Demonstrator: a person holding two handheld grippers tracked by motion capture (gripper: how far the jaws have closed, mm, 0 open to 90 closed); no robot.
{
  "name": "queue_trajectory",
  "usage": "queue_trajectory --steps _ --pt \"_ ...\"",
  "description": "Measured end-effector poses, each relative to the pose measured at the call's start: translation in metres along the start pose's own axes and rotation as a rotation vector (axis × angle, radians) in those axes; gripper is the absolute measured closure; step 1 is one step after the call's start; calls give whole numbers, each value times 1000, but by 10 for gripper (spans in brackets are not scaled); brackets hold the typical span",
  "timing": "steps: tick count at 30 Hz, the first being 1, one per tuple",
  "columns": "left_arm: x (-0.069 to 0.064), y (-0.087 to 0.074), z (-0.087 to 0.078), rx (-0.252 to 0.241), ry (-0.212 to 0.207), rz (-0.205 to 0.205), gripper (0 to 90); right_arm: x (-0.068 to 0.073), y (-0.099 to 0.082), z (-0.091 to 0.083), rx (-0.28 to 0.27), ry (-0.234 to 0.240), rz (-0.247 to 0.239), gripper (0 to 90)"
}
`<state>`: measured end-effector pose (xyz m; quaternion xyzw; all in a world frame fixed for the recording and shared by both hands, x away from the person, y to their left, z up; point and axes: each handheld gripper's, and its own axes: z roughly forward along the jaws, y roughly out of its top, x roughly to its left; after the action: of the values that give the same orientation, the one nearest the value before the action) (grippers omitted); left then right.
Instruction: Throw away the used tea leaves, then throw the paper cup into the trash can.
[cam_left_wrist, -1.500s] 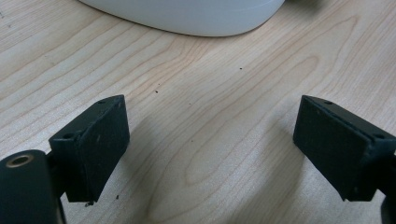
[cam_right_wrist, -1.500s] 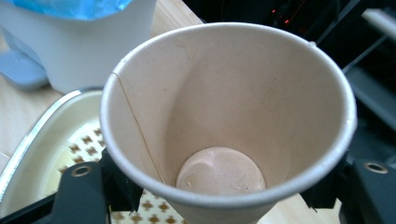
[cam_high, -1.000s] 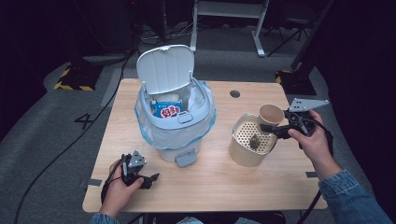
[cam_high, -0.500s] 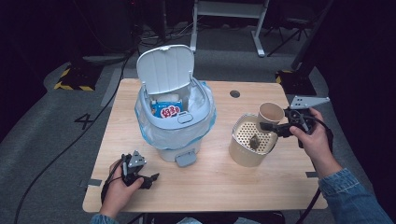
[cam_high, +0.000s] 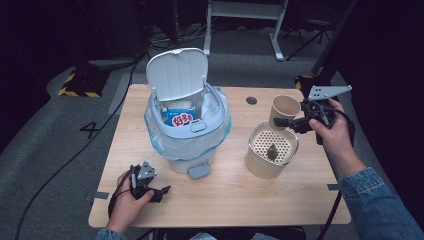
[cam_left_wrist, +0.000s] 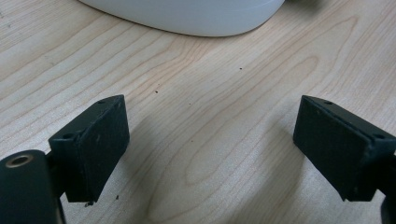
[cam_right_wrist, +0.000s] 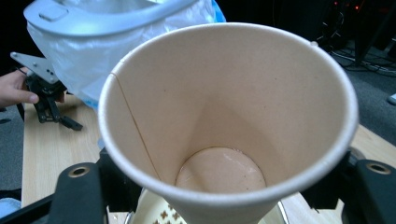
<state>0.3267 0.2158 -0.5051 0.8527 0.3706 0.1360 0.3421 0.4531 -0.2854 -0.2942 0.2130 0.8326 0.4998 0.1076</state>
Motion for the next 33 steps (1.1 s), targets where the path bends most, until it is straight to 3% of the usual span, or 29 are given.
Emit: queue_trajectory --steps 15,26,33 --pt "0 0 0 0 1 0 110 5 54 15 -17 31 -38 296" --pt "0 0 0 0 0 0 110 21 94 46 -48 75 -71 290" --pt "0 0 0 0 0 0 110 32 108 73 -86 89 -77 287"
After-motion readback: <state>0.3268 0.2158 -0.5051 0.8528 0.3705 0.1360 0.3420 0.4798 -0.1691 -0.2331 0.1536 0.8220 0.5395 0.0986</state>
